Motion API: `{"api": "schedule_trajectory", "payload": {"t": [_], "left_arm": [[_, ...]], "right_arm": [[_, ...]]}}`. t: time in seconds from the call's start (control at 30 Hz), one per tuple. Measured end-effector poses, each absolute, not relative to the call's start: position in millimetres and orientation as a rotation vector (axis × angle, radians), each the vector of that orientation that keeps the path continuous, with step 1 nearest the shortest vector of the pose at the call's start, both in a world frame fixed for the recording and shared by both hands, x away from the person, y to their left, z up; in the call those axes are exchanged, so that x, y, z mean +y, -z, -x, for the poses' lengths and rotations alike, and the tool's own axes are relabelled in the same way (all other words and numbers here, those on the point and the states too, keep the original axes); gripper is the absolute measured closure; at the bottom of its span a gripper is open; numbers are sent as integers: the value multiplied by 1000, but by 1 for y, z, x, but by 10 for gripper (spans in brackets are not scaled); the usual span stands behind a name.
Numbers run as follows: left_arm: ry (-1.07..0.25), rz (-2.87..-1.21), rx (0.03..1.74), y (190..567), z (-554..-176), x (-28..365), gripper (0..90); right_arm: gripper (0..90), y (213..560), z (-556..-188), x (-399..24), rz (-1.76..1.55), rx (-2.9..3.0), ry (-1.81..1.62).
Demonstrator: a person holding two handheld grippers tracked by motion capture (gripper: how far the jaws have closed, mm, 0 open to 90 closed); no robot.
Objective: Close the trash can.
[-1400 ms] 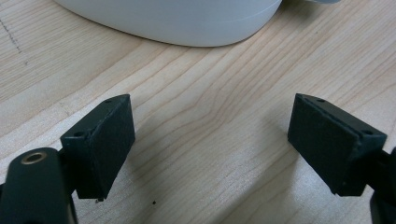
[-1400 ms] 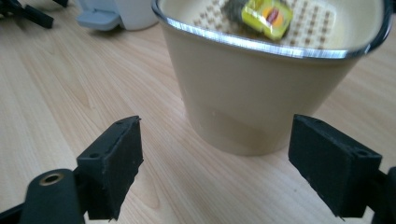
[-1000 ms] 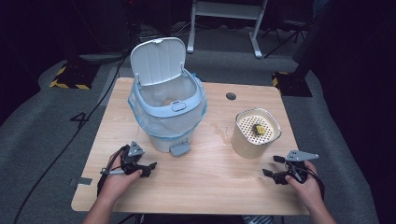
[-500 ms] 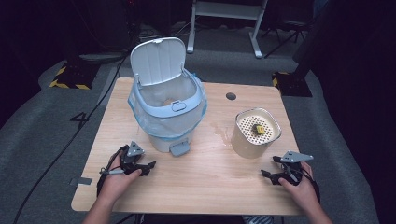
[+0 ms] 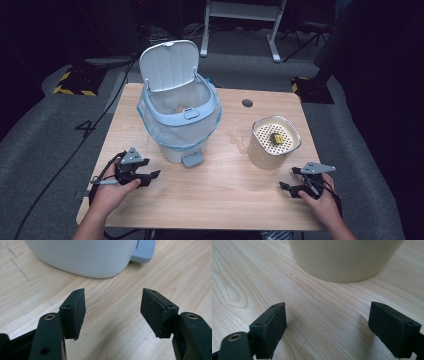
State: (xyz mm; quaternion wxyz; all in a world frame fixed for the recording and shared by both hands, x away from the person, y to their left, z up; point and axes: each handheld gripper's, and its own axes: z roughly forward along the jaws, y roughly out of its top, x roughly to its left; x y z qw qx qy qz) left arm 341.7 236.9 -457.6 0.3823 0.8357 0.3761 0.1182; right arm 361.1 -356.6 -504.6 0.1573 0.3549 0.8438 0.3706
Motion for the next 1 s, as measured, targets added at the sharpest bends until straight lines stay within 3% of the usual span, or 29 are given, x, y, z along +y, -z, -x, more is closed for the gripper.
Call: {"api": "schedule_trajectory", "payload": {"t": [0.47,1.0], "left_arm": [[-242,-2036,895,411,-340,251,476],[-295,-1924,755,341,-350,259,477]], "right_arm": [[150,505,-361,-357,-1015,2414,-1061],[150,505,-361,-357,-1015,2414,-1060]]}}
